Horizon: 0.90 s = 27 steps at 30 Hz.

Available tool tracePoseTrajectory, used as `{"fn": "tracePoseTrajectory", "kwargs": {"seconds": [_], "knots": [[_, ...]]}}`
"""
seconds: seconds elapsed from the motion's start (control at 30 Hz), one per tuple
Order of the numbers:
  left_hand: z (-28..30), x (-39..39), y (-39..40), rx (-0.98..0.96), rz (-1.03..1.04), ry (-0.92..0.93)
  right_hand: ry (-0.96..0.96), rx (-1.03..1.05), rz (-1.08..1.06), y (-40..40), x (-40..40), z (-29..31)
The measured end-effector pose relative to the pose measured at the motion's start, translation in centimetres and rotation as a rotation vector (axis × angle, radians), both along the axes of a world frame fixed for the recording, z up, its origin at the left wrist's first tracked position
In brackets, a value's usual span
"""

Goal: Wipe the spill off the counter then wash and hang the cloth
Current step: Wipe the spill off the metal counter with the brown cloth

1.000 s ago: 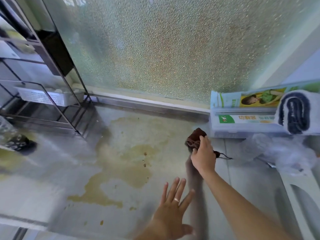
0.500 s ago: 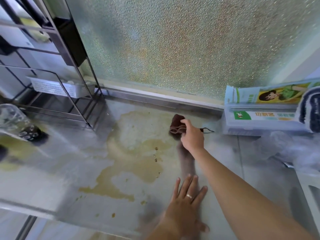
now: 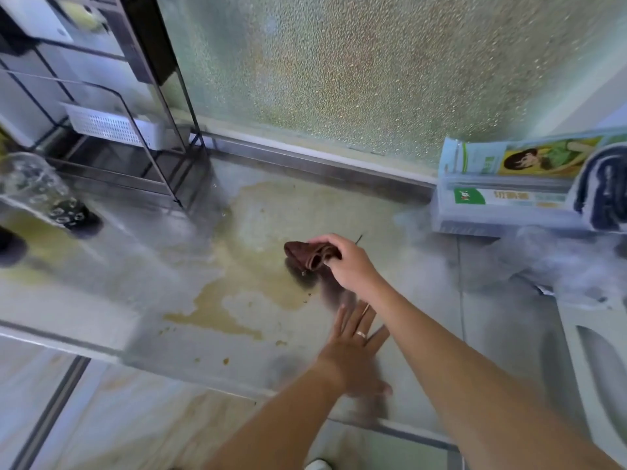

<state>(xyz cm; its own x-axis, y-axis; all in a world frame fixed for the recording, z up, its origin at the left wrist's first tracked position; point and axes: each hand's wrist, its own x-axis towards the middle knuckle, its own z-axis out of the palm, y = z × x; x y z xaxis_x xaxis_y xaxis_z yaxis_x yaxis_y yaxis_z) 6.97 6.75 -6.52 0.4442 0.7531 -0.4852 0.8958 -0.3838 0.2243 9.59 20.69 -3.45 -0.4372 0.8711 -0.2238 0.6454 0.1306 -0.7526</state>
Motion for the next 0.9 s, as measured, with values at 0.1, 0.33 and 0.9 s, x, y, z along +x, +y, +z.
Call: {"fn": "tracePoseTrajectory", "kwargs": {"seconds": [0.1, 0.33, 0.9], "knots": [[0.0, -0.2, -0.2, 0.018, 0.011, -0.054, 0.05, 0.049, -0.116, 0.1, 2.0, 0.7], [-1.3, -0.3, -0.2, 0.075, 0.001, -0.06, -0.156, 0.334, -0.592, 2.9, 10.4, 0.1], [-1.8, -0.5, -0.4, 0.137, 0.0, -0.074, 0.11, 0.056, -0.469, -2.4, -2.7, -1.9]]}}
